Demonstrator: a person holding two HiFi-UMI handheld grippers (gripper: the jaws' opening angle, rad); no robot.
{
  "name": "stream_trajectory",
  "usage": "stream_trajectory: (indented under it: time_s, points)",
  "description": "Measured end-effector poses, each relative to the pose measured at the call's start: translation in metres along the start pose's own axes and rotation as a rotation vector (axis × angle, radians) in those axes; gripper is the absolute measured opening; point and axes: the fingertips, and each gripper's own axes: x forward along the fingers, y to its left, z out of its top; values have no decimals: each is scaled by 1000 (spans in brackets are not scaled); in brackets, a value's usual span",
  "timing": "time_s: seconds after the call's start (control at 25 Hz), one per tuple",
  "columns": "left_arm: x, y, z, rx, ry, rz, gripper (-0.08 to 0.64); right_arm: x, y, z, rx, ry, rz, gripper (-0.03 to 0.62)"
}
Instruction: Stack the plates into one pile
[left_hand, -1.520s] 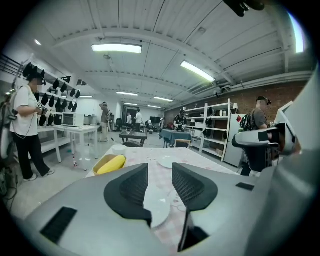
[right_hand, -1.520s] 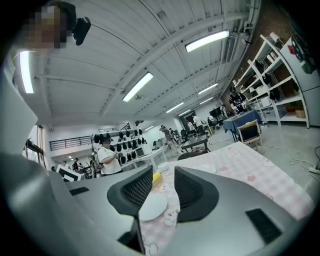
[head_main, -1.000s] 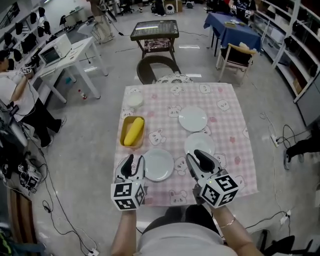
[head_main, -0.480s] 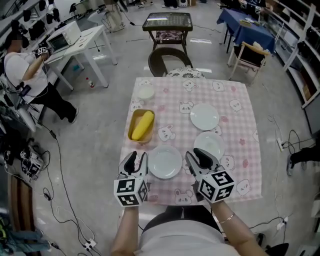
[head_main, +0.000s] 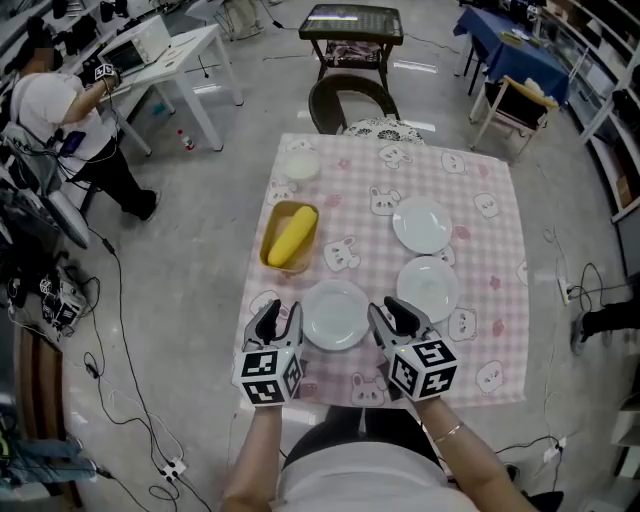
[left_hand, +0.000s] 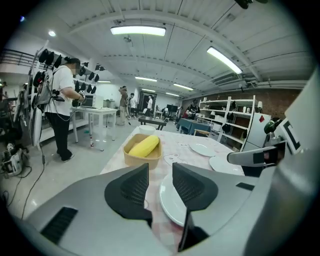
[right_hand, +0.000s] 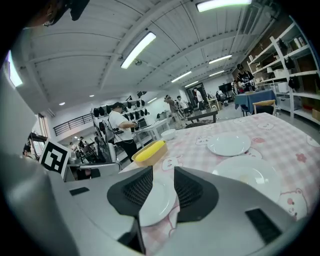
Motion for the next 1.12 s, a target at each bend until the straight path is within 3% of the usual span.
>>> stream_trajectory:
  time_s: [0.44,1.12]
  points:
    - [16,-1,-40,-20,111,-10,158,14,-5,-22,1,62,-18,121]
    - [33,-12,-77,-16,376,-9,148,14,-9,-33,11,106,-32,124]
